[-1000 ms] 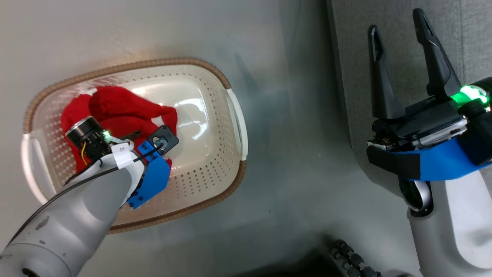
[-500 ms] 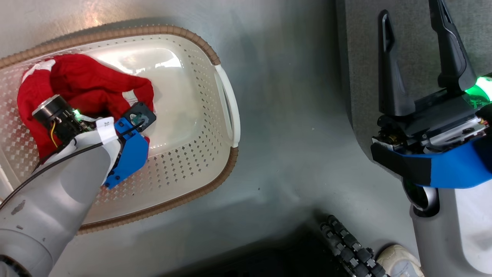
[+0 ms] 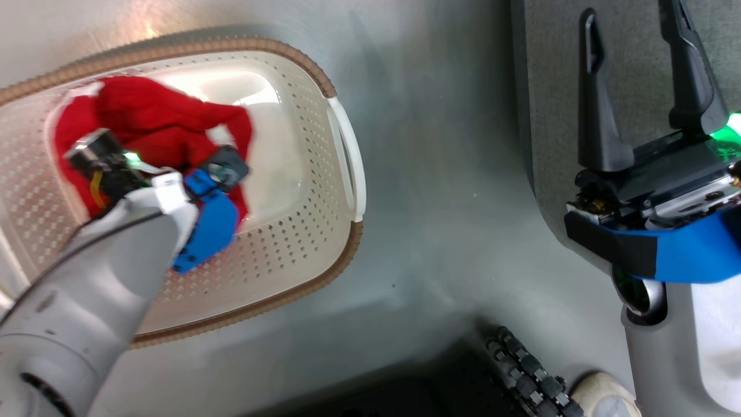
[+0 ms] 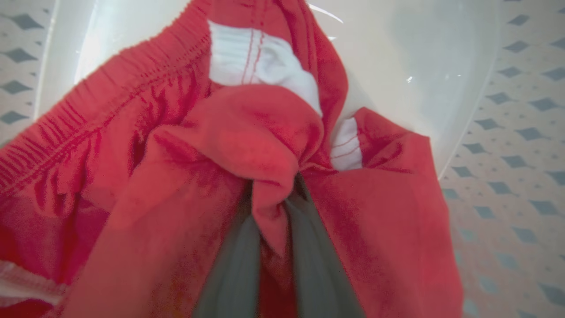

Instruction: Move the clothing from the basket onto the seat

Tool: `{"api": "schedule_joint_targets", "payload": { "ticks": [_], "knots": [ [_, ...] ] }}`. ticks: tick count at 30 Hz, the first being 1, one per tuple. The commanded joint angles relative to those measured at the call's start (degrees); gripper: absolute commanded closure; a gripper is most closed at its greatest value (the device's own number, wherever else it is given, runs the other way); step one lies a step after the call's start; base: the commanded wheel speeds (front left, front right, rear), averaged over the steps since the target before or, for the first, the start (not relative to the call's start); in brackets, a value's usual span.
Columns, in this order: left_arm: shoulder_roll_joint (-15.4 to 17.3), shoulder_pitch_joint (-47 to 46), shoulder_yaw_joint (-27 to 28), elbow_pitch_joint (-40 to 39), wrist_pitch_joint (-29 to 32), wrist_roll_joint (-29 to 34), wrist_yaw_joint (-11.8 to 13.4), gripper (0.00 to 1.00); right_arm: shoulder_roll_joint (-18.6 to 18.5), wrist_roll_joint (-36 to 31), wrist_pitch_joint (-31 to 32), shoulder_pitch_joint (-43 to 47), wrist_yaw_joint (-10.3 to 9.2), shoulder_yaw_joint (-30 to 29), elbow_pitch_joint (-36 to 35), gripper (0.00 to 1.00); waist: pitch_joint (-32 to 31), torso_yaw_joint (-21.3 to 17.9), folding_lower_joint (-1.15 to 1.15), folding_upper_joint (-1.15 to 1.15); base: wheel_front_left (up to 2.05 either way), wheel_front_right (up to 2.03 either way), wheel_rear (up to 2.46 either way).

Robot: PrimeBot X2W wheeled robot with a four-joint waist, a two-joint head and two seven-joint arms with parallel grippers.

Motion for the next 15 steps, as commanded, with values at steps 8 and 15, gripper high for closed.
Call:
{"api": "schedule_joint_targets", "payload": {
  "ticks": [8, 15],
  "knots": [
    [-4.3, 1.8, -0.2, 0.2, -6.6, -1.9, -0.1, 1.0, -0.8, -0.2, 0.0, 0.1, 0.01, -1.0, 1.9, 0.0, -6.9, 3.0, -0.01, 0.0, 0.0, 0.0, 0.0],
    [-7.0, 3.6, 0.0, 0.9, -14.1, -5.2, -0.1, 1.0, -1.6, -0.3, 0.0, 2.3, 0.01, -1.7, 4.7, 0.0, -14.6, 5.7, -0.01, 0.0, 0.0, 0.0, 0.0]
  ]
}}
